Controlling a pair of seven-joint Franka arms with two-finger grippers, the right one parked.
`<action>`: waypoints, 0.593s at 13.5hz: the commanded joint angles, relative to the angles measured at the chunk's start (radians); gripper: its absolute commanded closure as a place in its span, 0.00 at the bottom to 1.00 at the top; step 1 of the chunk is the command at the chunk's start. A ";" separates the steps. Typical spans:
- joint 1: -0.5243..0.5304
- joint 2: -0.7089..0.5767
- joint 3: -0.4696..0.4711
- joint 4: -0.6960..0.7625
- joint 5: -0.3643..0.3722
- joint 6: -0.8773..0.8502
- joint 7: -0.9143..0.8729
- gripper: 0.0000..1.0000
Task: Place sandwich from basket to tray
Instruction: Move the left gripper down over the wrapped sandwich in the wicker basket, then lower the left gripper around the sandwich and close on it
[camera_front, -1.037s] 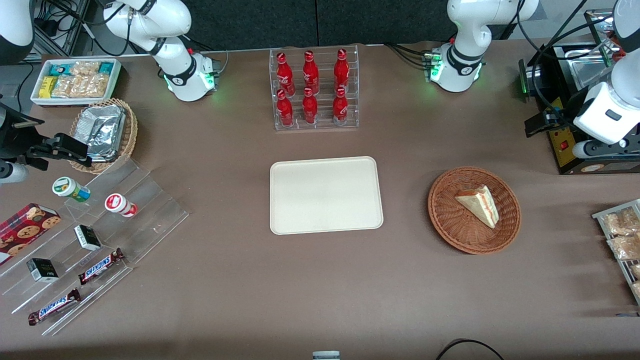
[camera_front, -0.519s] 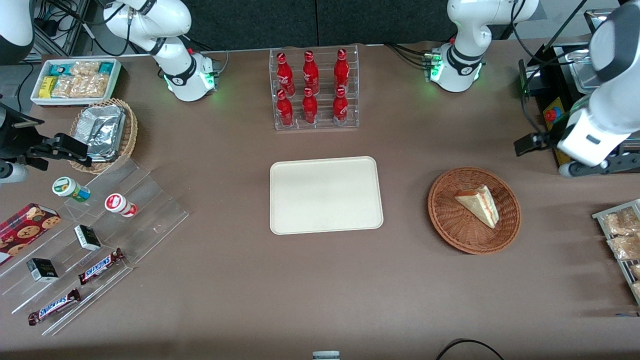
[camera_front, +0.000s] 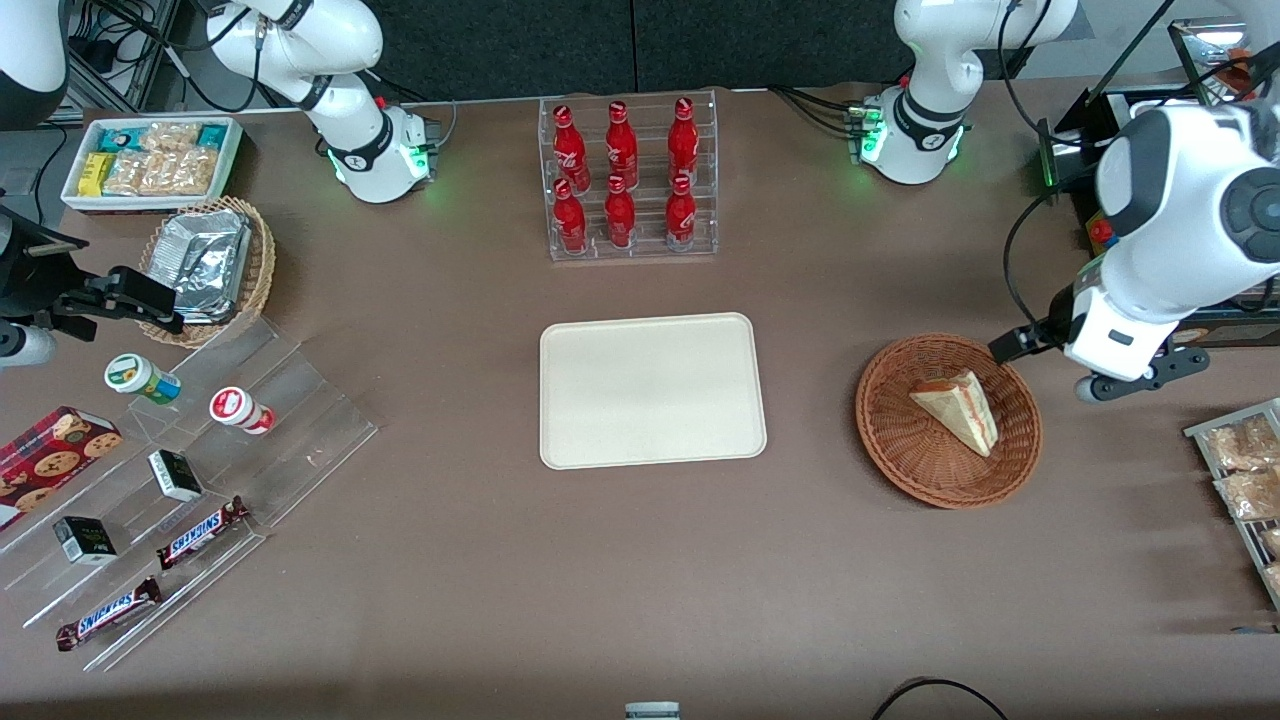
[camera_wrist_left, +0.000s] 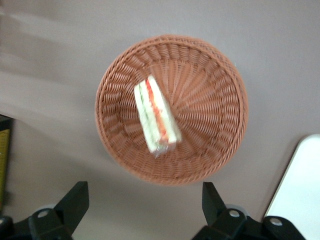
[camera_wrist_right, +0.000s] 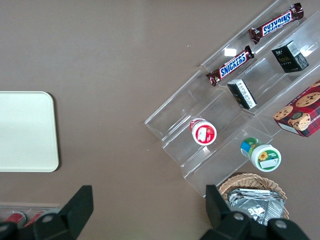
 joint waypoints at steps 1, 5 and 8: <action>-0.006 0.007 0.002 -0.106 -0.009 0.154 -0.151 0.00; 0.000 0.058 0.002 -0.163 -0.009 0.281 -0.231 0.00; 0.005 0.102 0.002 -0.169 -0.009 0.298 -0.297 0.00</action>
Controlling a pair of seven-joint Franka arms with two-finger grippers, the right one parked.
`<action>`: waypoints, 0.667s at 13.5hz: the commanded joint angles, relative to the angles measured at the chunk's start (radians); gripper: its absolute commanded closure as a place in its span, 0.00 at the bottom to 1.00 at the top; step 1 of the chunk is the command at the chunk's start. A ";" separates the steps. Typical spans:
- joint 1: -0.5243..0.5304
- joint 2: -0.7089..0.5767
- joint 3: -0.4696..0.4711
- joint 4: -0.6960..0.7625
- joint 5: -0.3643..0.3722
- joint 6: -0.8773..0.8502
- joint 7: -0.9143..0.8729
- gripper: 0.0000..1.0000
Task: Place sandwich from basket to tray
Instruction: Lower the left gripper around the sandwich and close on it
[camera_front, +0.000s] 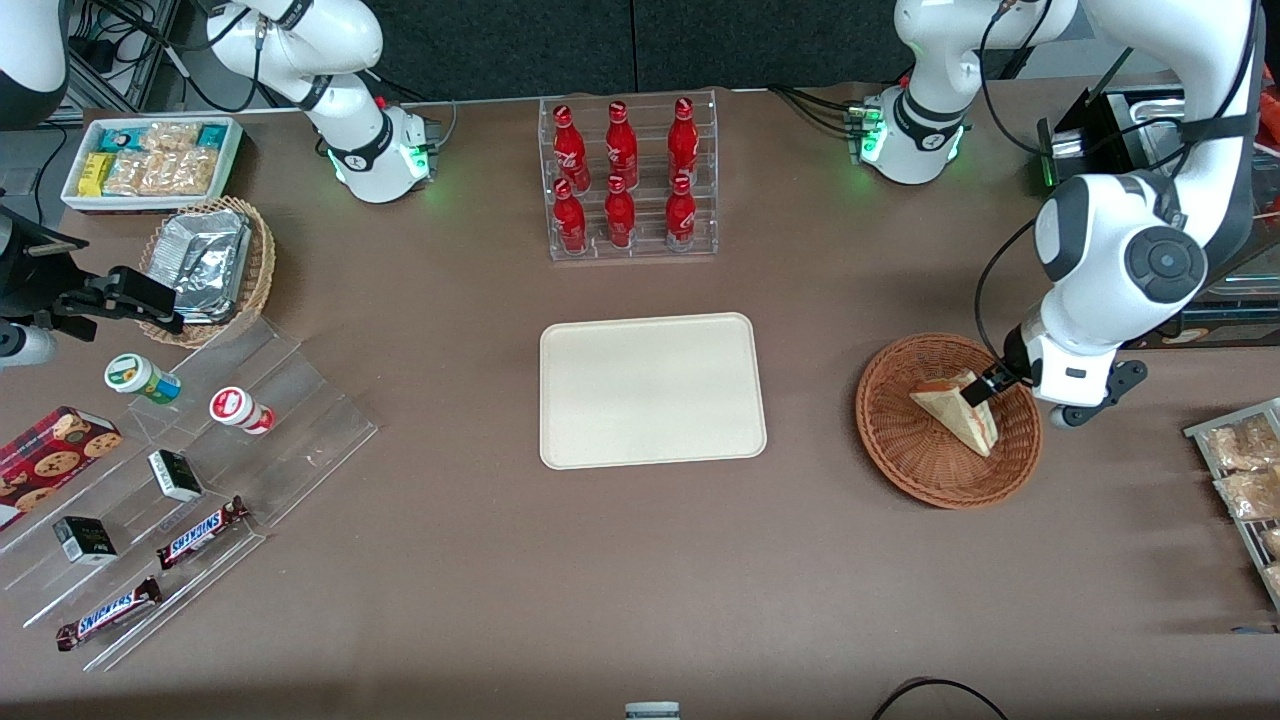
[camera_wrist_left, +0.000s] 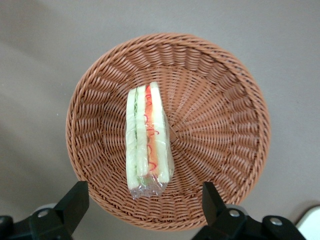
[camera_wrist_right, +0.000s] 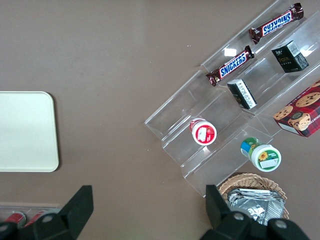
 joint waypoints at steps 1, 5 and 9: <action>0.003 0.029 0.000 -0.009 -0.009 0.033 -0.066 0.00; 0.006 0.072 0.000 -0.063 -0.009 0.151 -0.126 0.00; 0.006 0.106 0.000 -0.063 -0.011 0.173 -0.145 0.00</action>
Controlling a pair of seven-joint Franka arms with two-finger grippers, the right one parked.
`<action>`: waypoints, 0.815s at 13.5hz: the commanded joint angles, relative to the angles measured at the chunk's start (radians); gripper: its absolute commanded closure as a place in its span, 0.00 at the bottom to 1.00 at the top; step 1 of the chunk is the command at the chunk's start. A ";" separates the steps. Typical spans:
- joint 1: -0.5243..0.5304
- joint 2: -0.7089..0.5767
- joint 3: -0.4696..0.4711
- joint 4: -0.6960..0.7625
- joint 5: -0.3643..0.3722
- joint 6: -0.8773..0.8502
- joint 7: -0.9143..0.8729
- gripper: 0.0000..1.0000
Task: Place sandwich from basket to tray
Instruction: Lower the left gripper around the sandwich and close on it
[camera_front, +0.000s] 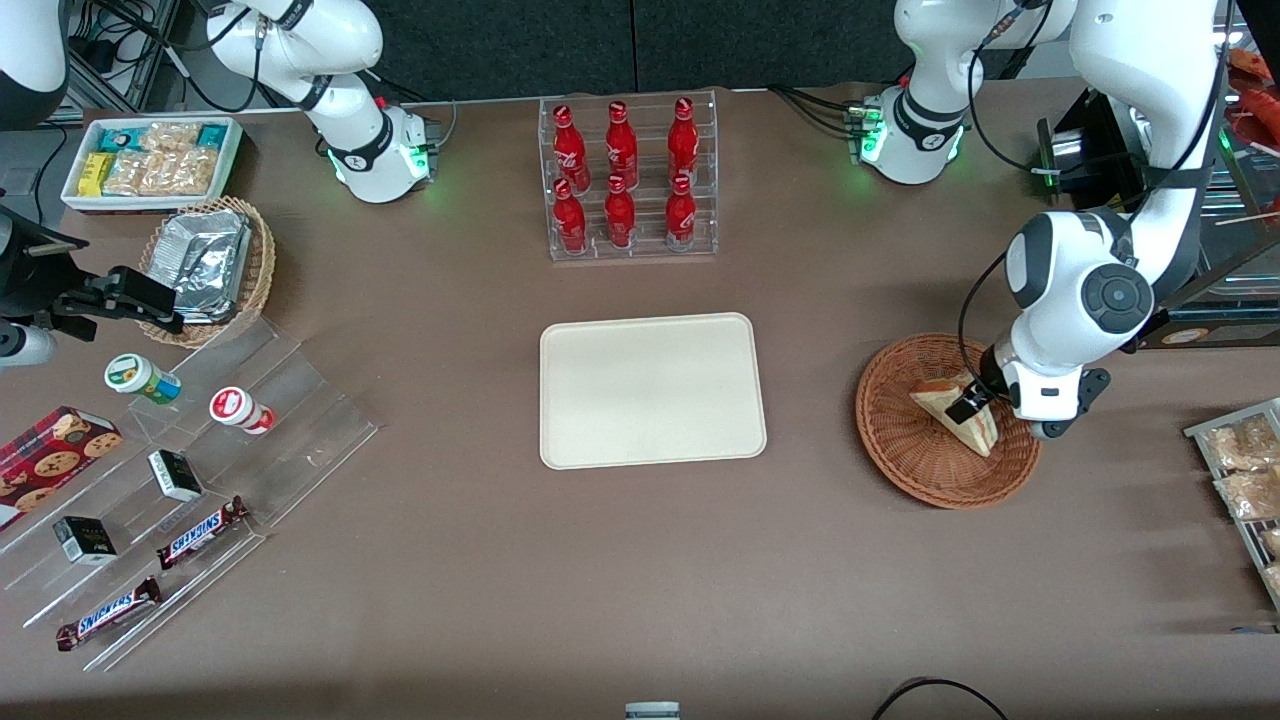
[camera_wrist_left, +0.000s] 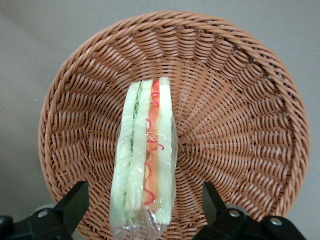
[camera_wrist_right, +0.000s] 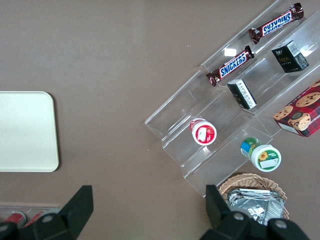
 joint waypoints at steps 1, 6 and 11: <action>0.004 0.021 -0.002 -0.006 -0.012 0.022 -0.022 0.00; 0.004 0.049 -0.004 -0.009 -0.014 0.028 -0.098 0.22; 0.003 0.057 -0.004 0.007 -0.014 -0.016 -0.101 1.00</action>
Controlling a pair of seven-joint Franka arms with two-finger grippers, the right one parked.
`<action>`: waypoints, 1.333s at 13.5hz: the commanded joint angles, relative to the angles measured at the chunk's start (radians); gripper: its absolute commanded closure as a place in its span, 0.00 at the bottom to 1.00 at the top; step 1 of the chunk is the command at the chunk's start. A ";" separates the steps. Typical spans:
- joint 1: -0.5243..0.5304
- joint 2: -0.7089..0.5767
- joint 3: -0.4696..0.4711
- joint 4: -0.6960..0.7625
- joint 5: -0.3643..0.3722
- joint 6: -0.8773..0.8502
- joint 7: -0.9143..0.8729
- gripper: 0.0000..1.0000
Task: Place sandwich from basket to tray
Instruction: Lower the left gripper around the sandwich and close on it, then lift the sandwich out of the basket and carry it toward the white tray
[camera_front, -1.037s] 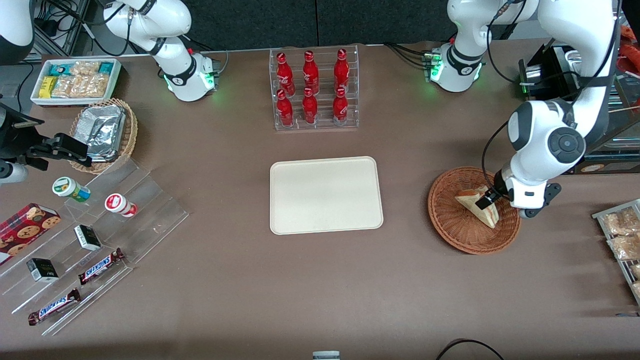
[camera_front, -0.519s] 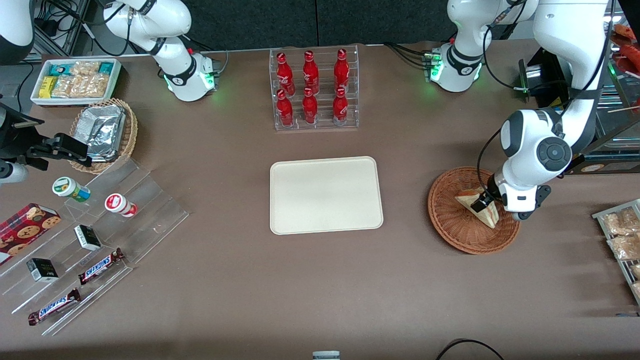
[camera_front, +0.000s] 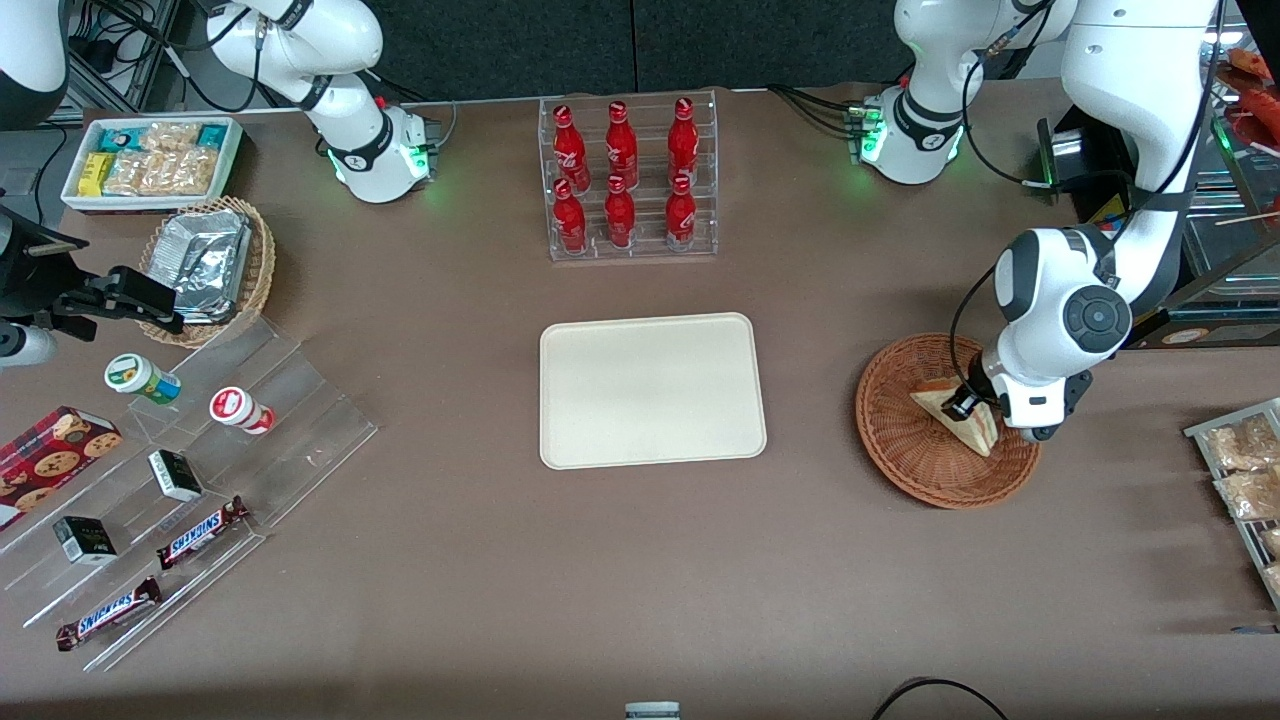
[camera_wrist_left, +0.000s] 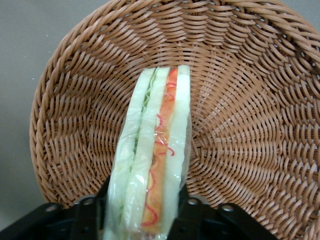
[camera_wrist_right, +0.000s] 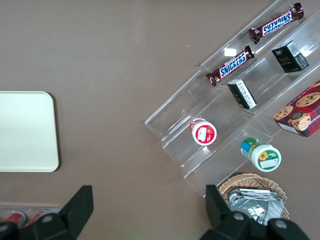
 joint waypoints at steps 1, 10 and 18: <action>0.001 -0.002 -0.004 0.021 -0.013 -0.049 -0.010 1.00; -0.073 -0.020 -0.175 0.326 -0.011 -0.440 0.019 1.00; -0.264 0.100 -0.297 0.436 -0.004 -0.390 0.140 1.00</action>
